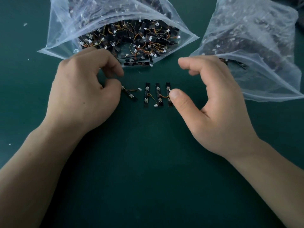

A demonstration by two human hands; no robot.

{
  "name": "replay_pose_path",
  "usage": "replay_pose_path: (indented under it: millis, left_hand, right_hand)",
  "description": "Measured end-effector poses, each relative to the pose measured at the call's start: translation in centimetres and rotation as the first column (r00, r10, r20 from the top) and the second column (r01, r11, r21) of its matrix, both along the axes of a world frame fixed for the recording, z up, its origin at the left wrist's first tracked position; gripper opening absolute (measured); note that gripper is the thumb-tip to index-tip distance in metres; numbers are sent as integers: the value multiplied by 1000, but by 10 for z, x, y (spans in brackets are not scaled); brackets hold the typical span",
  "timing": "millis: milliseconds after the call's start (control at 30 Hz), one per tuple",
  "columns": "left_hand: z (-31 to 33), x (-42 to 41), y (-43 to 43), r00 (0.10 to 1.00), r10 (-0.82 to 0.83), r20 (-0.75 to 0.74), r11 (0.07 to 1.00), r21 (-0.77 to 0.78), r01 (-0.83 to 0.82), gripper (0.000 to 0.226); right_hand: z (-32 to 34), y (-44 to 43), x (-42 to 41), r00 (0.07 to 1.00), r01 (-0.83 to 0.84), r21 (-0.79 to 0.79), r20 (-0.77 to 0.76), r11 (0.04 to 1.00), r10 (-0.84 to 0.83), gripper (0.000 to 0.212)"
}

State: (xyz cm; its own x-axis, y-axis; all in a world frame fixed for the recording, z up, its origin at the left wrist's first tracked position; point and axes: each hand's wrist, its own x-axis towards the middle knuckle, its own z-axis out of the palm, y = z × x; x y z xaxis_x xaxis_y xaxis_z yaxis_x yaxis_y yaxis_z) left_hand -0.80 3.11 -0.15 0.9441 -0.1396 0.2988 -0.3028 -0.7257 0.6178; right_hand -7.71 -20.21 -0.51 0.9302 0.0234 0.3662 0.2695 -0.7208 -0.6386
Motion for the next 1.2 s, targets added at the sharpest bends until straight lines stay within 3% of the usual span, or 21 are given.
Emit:
replay_pose_path:
  millis: [200, 333, 667, 1200]
  left_hand:
    - [-1, -2, -2, 999, 9, -52, 987, 163, 0, 18]
    - [-1, -1, -2, 997, -53, -53, 993, 100, 58, 12]
    - [2, -1, 0, 972, -225, -70, 973, 35, 228, 27]
    - [3, -4, -2, 959, -270, -85, 959, 69, 276, 31]
  right_hand:
    - [0, 1, 0, 1000, 2, -1, 2, 1000, -2, 43]
    - [0, 0, 0, 1000, 3, -2, 2, 1000, -3, 43]
    - [0, 1, 0, 1000, 0, -10, 2, 1000, 0, 43]
    - [-1, 0, 1, 1000, -3, -9, 0, 1000, 3, 43]
